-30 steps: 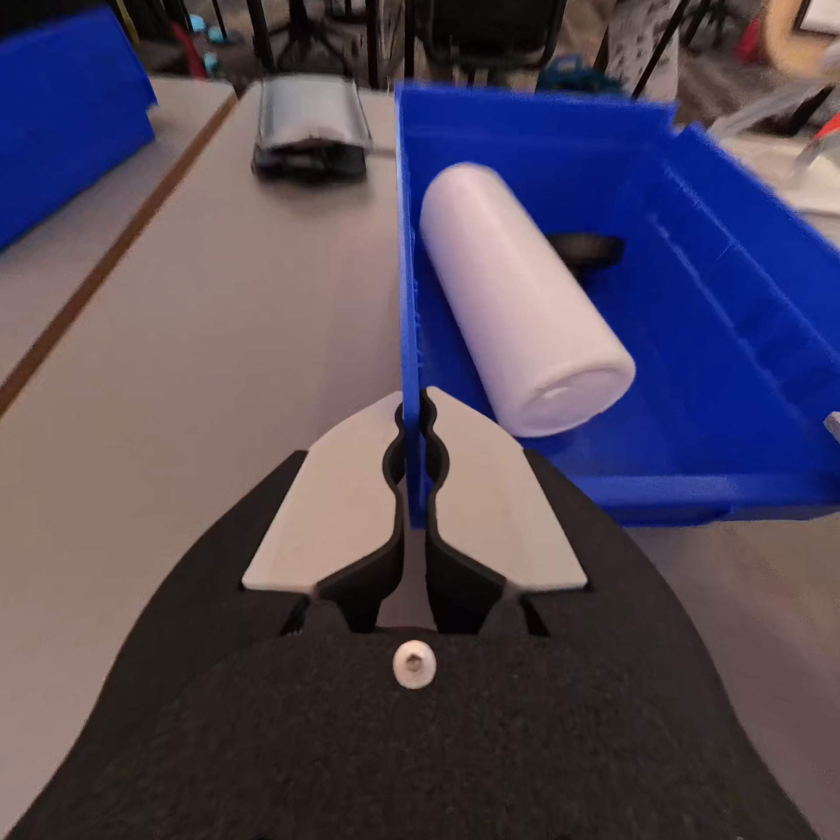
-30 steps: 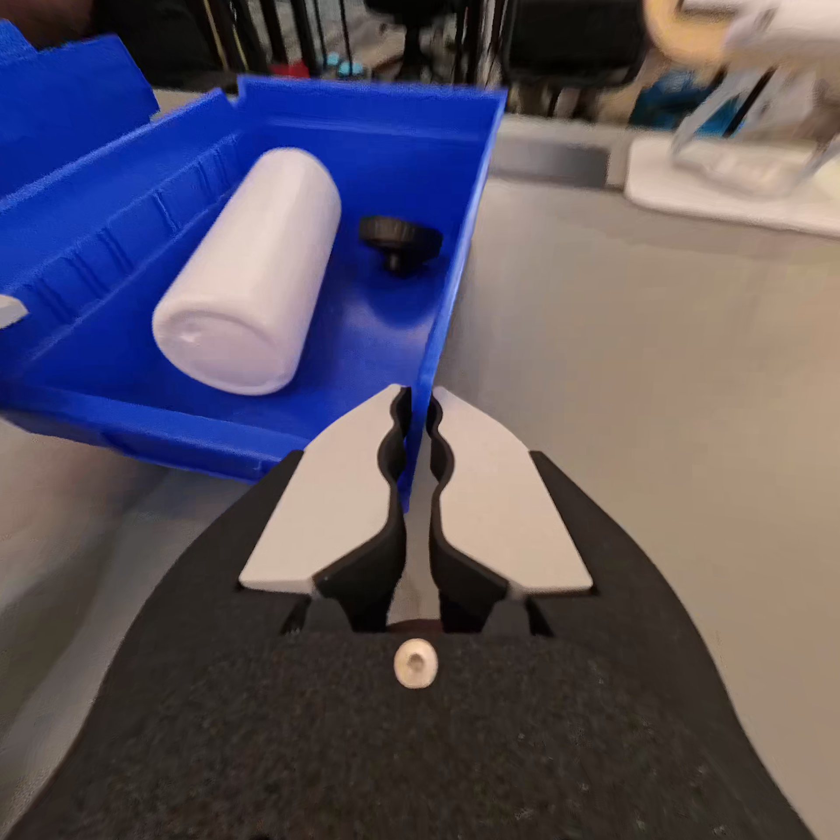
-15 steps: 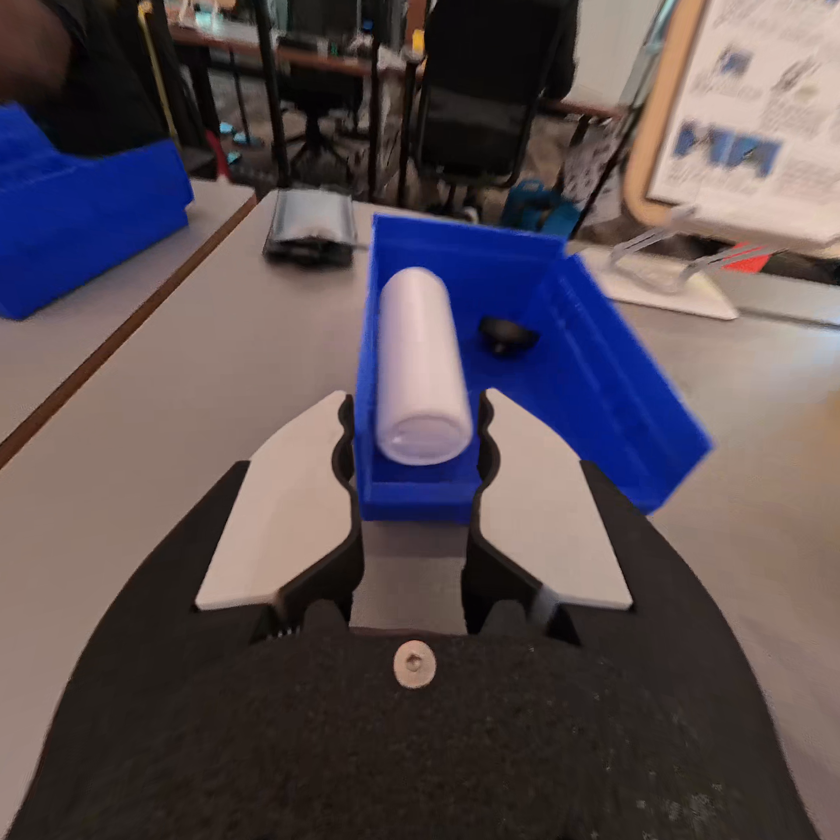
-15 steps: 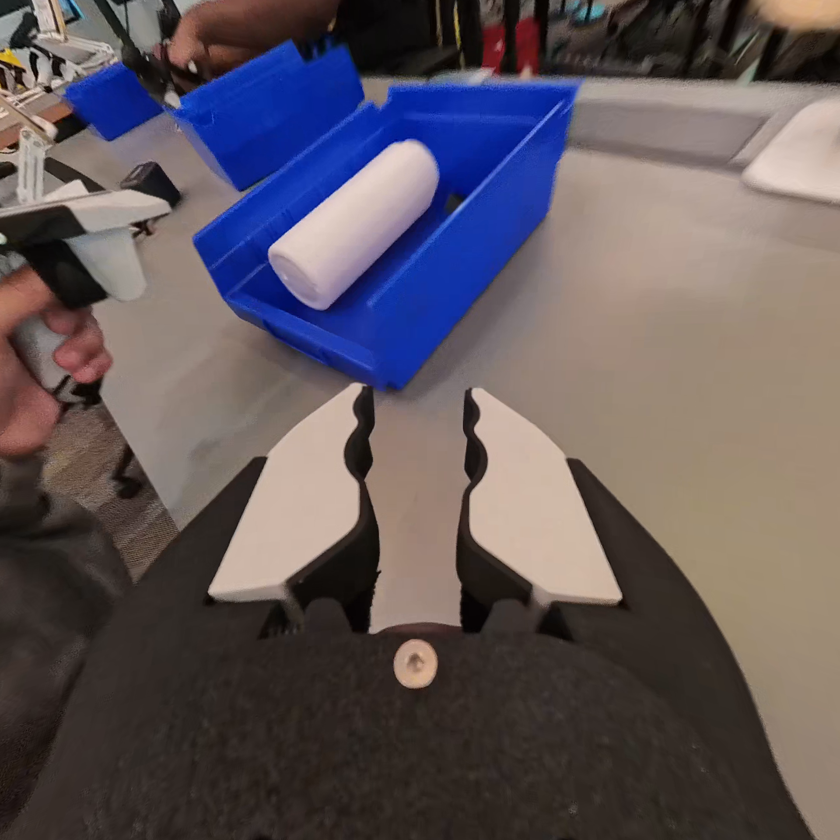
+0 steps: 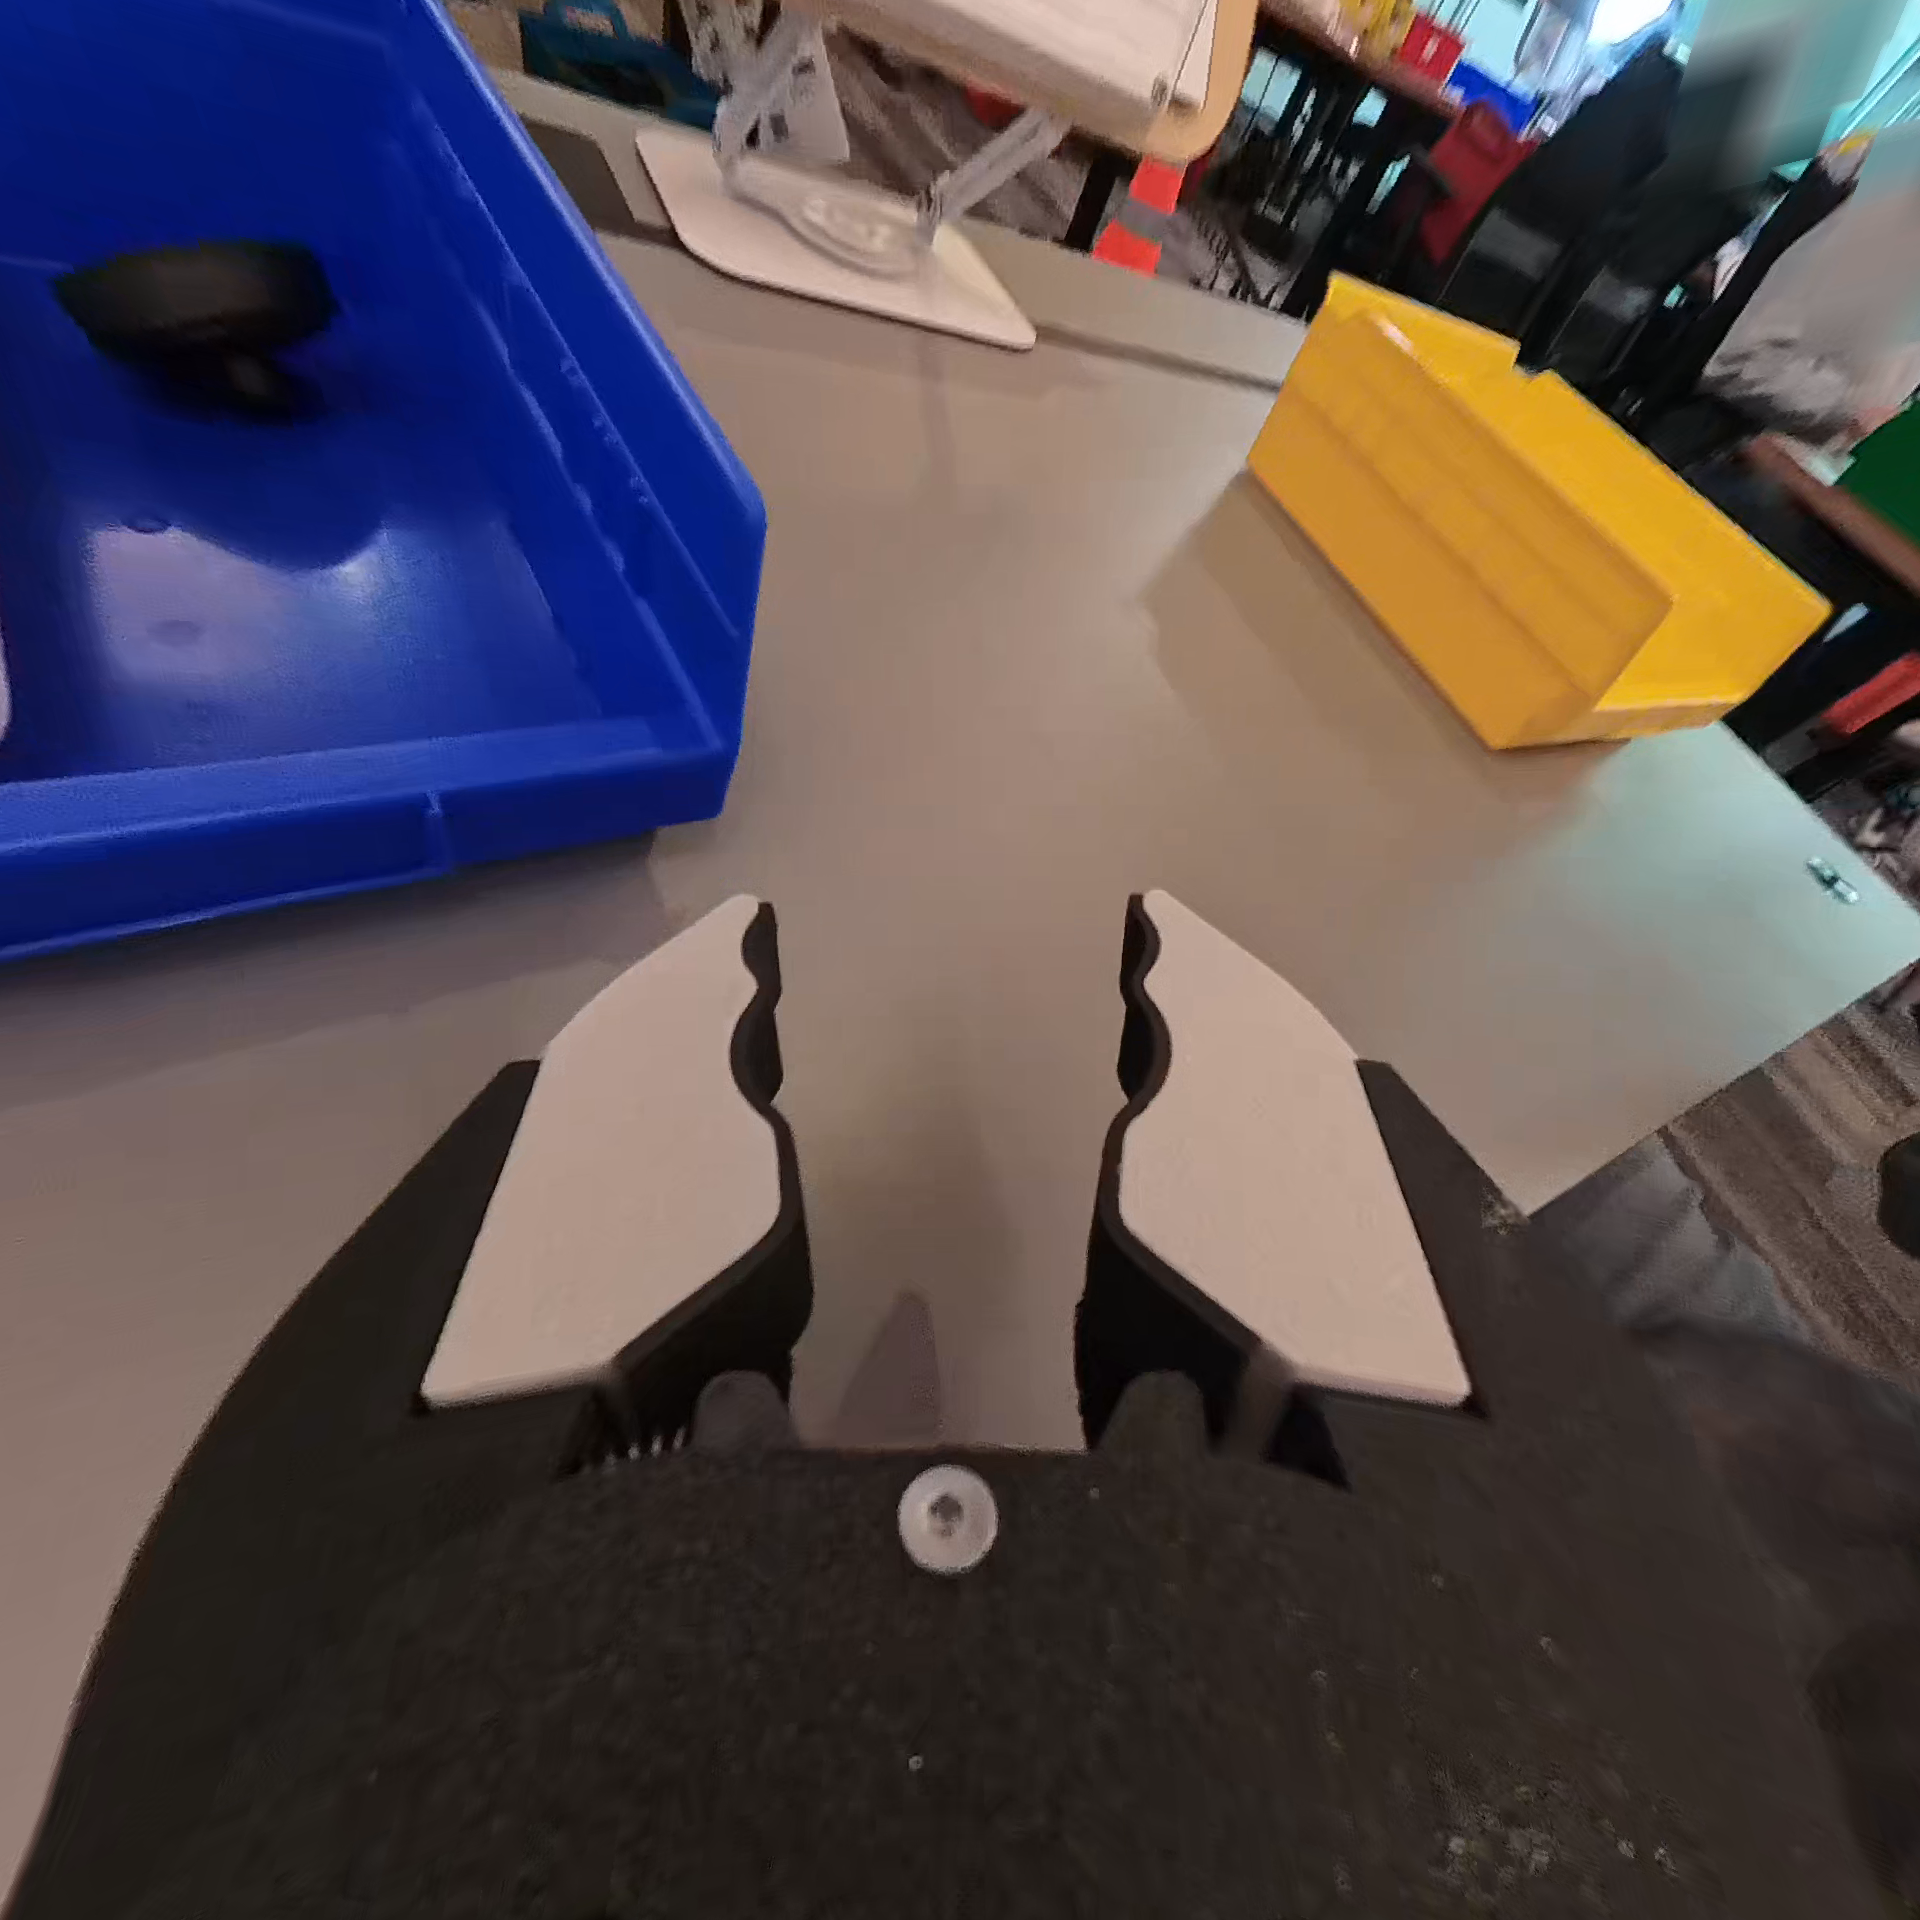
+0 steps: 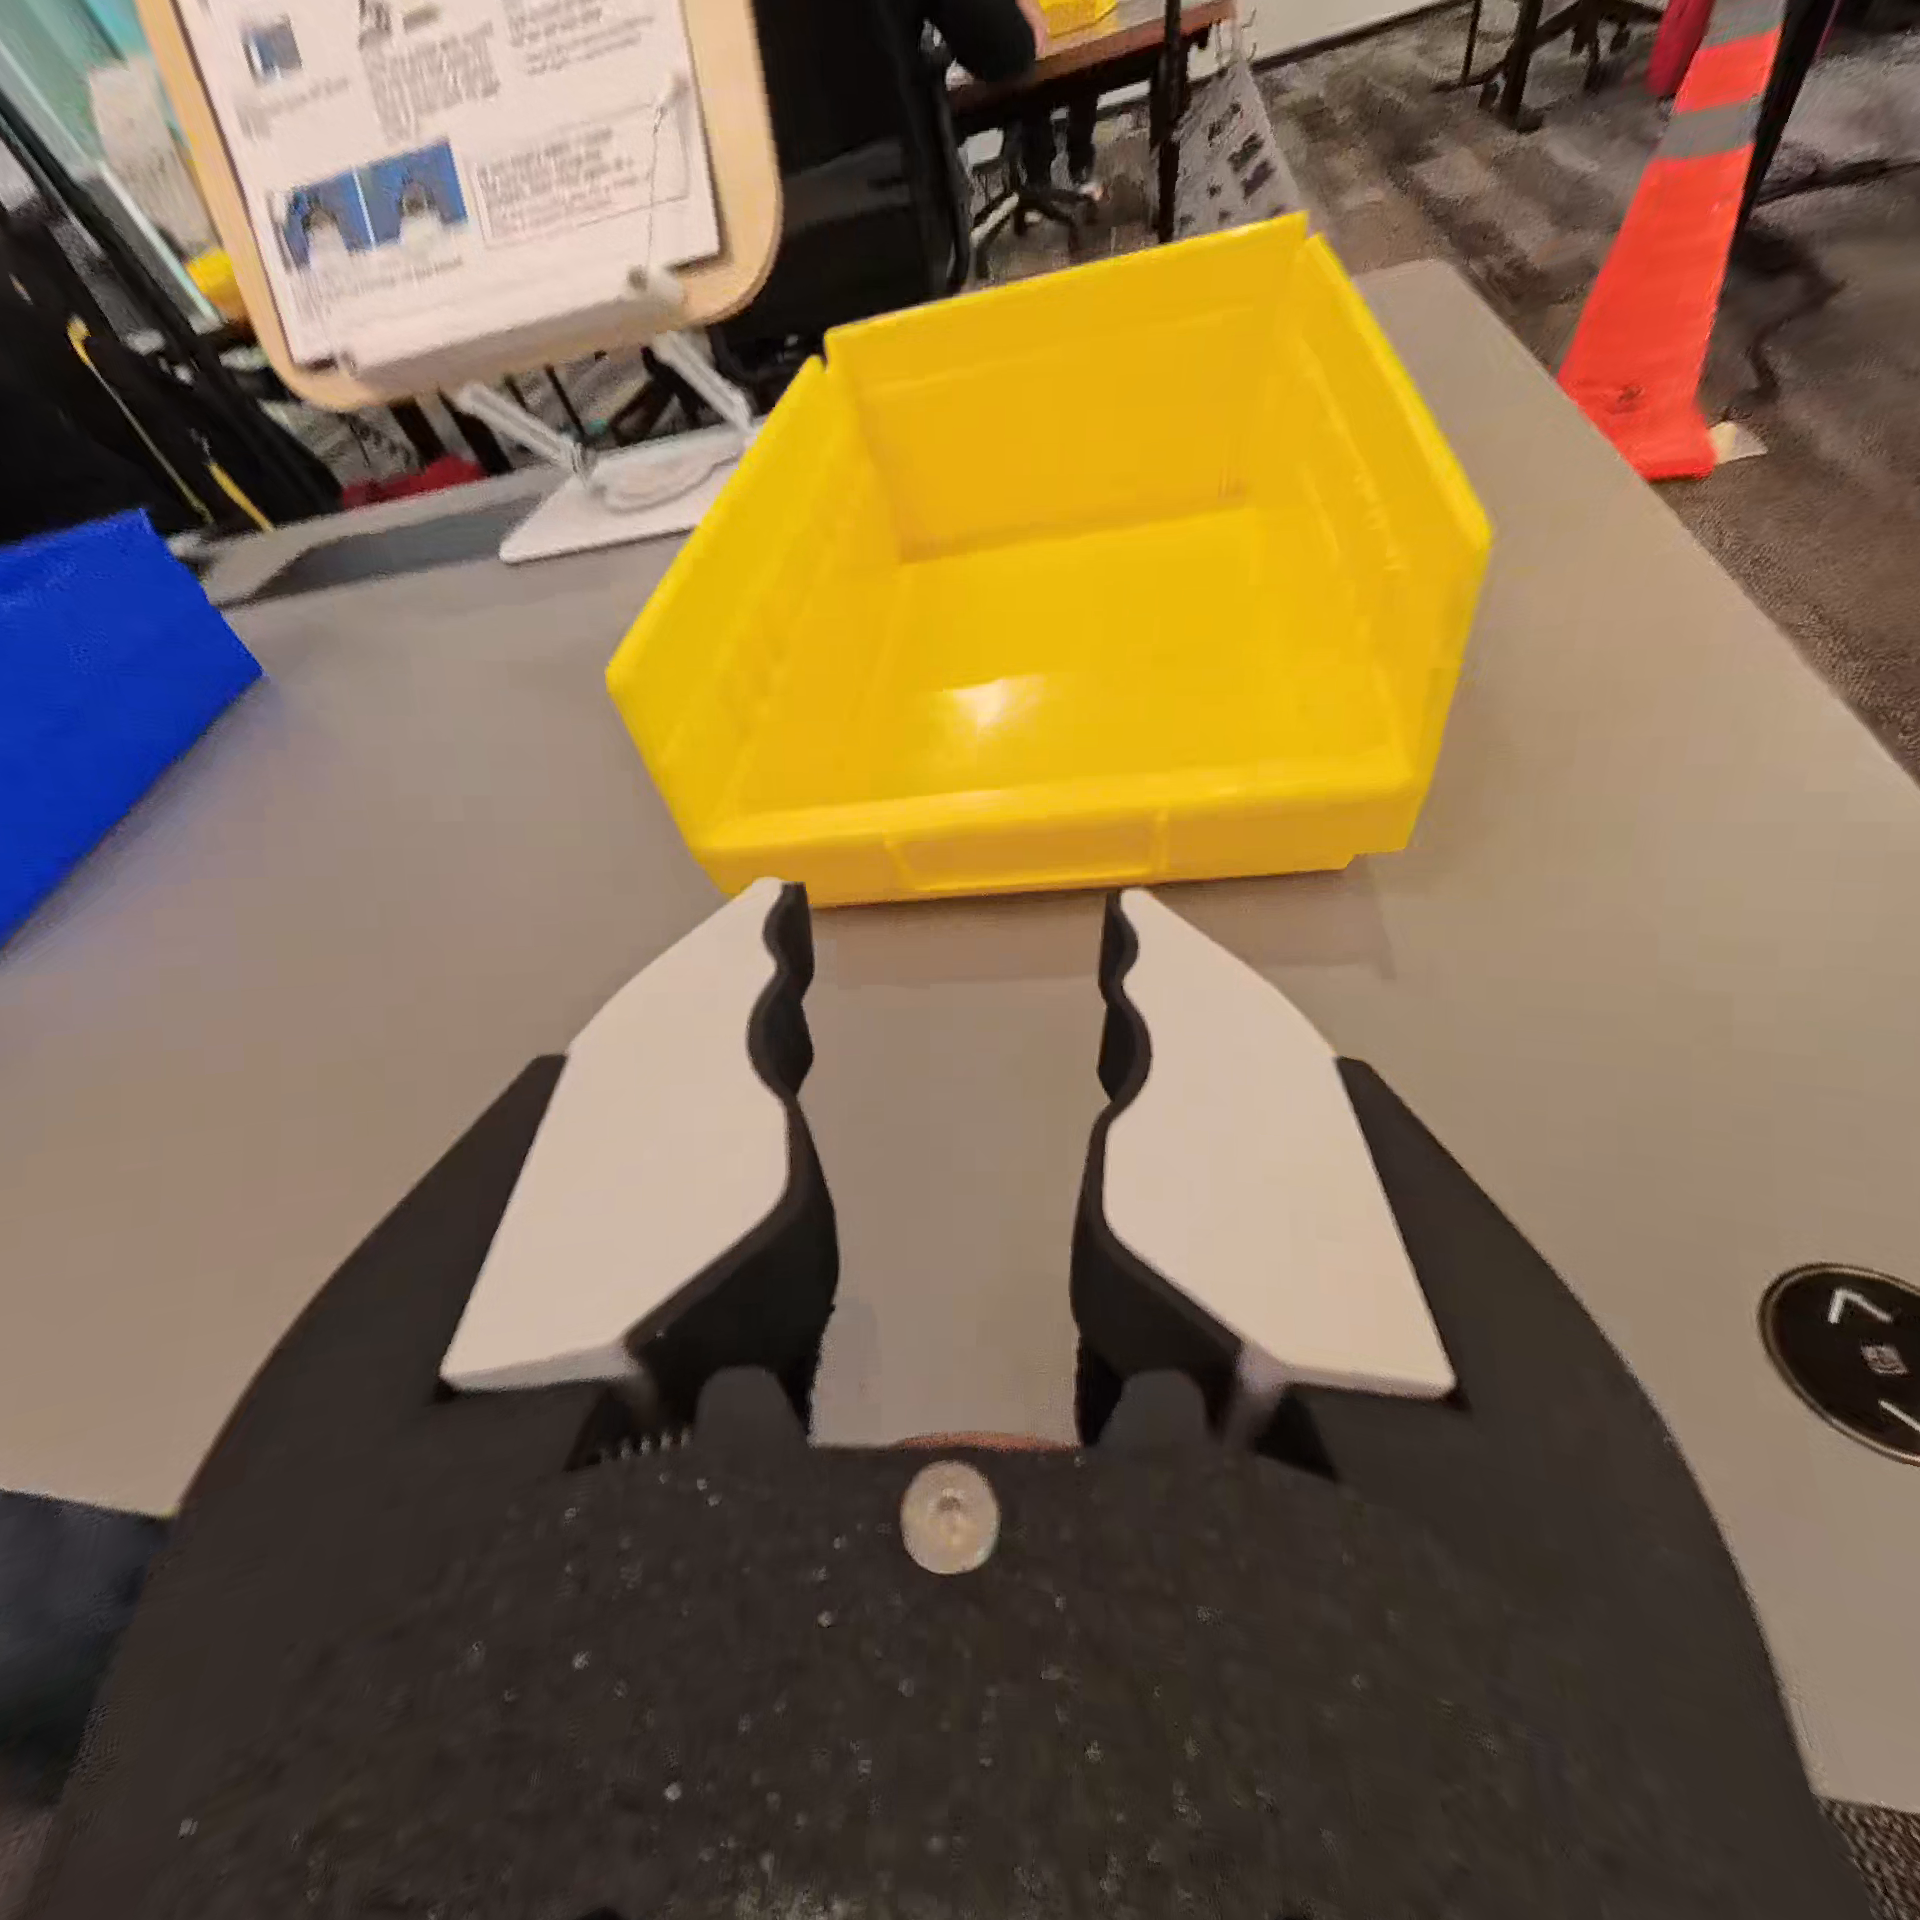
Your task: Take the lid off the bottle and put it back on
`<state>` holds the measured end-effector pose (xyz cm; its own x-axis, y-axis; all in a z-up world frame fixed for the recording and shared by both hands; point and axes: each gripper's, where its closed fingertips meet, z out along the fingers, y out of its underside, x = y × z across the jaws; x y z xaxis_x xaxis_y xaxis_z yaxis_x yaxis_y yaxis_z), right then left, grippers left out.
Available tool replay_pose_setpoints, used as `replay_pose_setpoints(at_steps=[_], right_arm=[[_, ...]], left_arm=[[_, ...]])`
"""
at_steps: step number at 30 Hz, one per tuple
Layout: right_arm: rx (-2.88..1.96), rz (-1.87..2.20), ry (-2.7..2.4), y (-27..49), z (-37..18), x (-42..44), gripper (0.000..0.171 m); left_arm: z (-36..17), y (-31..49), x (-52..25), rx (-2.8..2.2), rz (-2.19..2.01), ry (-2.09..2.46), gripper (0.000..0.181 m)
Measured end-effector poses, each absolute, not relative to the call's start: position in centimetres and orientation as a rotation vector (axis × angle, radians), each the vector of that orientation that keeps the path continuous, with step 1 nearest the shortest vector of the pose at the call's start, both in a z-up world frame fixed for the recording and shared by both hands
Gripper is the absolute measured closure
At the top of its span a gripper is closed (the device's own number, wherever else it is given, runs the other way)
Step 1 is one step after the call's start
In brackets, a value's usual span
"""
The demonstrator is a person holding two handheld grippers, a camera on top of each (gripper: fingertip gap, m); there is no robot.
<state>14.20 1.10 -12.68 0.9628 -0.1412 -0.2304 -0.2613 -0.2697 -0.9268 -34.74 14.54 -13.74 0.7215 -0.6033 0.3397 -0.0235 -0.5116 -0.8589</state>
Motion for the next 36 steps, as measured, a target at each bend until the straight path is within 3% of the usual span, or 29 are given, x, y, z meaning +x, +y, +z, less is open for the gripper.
replay_pose_setpoints(at_steps=[7, 36], right_arm=[[-1.877, -0.066, 0.120, 2.7, -13.3, 13.0, 0.119], [-1.920, 0.032, 0.021, 3.3, -14.3, 9.8, 0.120]], left_arm=[[-15.3, 15.7, -35.5, -2.053, -0.689, 0.502, 0.119], [-16.0, 16.6, -37.1, -2.069, -0.501, 0.522, 0.119]])
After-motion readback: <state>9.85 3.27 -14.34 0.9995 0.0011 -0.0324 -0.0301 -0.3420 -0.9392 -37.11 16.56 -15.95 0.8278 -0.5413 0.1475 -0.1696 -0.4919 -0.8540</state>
